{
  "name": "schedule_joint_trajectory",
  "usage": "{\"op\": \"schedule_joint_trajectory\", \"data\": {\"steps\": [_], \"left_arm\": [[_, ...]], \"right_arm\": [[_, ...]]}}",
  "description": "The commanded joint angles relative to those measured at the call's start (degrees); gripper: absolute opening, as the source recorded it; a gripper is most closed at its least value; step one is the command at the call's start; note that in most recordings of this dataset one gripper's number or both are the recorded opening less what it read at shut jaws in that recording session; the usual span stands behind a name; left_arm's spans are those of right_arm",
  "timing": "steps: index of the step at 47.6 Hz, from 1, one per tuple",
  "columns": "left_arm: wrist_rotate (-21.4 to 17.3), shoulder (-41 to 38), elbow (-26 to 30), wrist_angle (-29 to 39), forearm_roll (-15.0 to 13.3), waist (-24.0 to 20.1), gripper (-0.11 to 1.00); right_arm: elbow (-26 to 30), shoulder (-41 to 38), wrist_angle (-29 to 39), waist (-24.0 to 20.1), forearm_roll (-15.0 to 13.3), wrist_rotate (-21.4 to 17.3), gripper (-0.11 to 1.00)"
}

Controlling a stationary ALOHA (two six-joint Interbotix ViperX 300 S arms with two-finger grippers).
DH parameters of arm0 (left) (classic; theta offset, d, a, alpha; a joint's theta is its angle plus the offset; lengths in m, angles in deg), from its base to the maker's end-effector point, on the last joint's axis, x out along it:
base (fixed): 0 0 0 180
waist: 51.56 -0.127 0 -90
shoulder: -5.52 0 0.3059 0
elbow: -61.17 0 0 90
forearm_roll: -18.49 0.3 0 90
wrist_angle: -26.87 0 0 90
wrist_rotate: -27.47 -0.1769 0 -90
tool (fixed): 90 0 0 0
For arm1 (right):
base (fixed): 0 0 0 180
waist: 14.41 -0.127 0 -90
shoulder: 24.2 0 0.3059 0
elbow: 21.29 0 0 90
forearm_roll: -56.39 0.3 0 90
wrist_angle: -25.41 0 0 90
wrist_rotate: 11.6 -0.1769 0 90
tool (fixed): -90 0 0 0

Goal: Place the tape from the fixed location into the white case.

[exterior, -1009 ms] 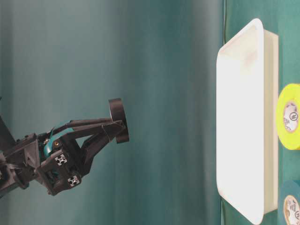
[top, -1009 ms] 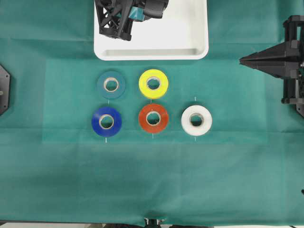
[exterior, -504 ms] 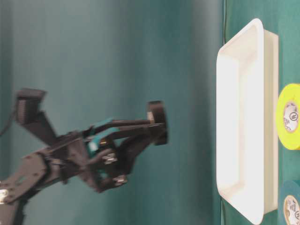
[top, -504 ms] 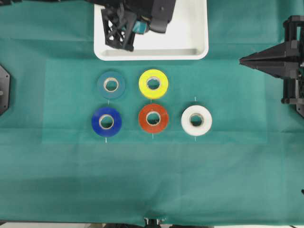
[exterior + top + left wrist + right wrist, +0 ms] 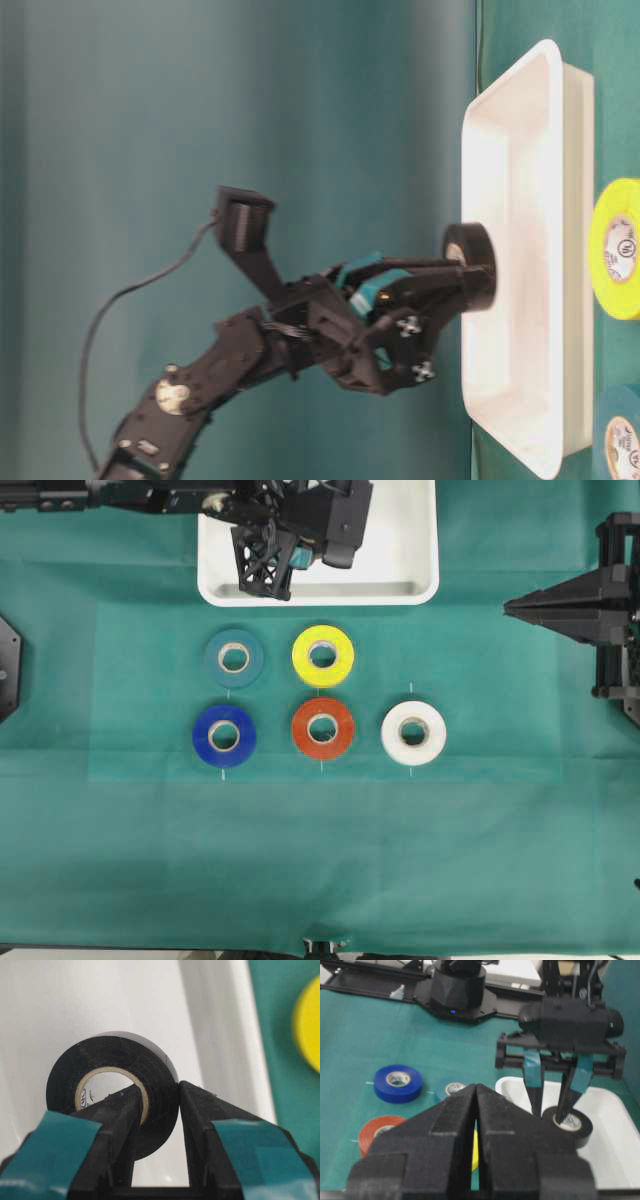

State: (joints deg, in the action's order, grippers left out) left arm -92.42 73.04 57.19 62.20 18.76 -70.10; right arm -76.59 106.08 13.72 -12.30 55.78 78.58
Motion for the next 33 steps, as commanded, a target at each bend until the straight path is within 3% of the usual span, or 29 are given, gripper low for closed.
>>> {"op": "schedule_joint_trajectory", "data": {"steps": [1,33], "left_arm": [[0.0,0.4,0.0,-1.8,-0.1,-1.0,0.21],[-0.1,-2.8,-0.9,-4.5,-0.1,-2.6,0.21]], "right_arm": [[1.4,-0.4,-0.5,0.1,0.0,0.1,0.00],[1.4,-0.4,-0.5,0.1,0.0,0.1,0.00]]}}
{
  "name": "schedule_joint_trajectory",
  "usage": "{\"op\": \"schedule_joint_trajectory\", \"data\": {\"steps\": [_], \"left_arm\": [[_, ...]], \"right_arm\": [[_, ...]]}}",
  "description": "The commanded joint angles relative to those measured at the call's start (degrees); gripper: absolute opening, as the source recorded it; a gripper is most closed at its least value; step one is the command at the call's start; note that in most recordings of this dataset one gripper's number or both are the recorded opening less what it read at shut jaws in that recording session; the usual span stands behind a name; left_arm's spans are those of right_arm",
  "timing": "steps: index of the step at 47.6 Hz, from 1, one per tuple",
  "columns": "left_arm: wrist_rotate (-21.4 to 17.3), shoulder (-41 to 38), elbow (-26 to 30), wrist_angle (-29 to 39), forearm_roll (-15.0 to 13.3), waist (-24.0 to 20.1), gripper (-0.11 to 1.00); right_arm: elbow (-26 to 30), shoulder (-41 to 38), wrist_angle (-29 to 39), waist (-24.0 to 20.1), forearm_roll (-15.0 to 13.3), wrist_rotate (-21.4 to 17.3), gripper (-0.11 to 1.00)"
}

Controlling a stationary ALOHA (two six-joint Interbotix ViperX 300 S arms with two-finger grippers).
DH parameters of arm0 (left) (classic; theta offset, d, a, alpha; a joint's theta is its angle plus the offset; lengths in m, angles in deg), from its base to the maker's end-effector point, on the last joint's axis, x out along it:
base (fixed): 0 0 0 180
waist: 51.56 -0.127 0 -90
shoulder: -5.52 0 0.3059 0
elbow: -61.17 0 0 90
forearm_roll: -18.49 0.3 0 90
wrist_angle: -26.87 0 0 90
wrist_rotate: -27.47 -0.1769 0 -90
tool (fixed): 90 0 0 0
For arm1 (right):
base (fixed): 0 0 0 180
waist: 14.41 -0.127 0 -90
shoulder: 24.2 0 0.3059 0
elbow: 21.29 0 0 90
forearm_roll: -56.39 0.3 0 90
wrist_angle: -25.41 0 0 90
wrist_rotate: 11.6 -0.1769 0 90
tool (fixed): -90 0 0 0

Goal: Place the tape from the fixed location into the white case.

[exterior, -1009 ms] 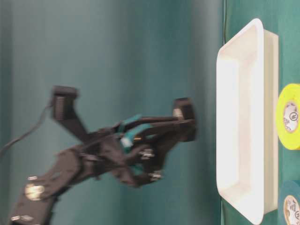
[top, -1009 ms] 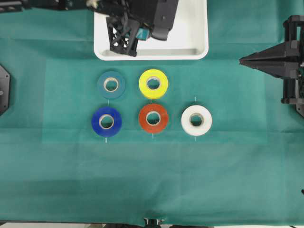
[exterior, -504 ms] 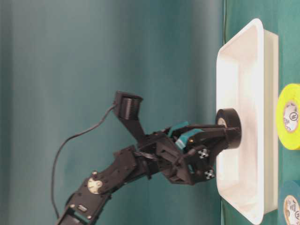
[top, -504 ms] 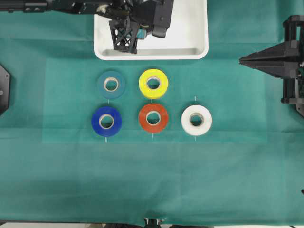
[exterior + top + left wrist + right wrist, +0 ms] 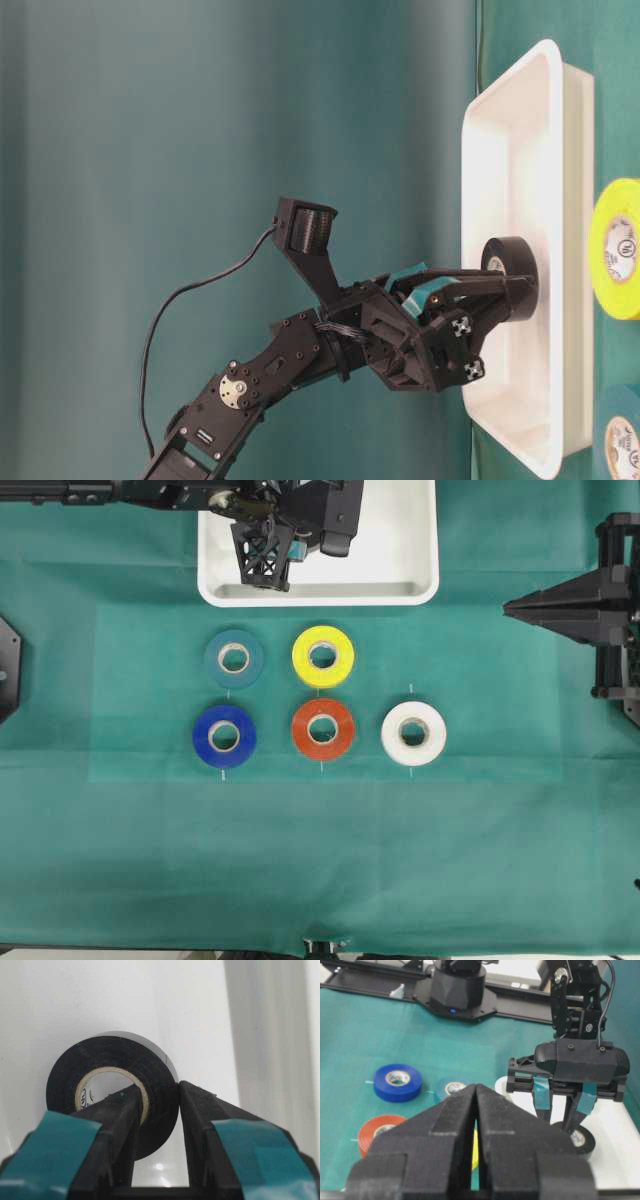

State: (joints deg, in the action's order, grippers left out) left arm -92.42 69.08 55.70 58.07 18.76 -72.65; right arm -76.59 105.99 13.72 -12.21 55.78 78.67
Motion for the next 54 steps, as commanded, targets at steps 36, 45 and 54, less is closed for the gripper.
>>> {"op": "schedule_joint_trajectory", "data": {"steps": [36,45,54], "left_arm": [[-0.2,2.5,0.4,0.7,-0.1,0.6,0.87],[-0.1,4.3,0.9,3.1,-0.1,1.1,0.87],[0.0,8.0,1.1,5.5,-0.1,1.3,0.87]], "right_arm": [[1.5,-0.3,-0.5,0.1,0.0,0.0,0.00],[1.5,-0.3,-0.5,0.0,0.0,0.1,0.00],[1.5,-0.3,-0.5,0.1,-0.3,0.2,0.00]]}}
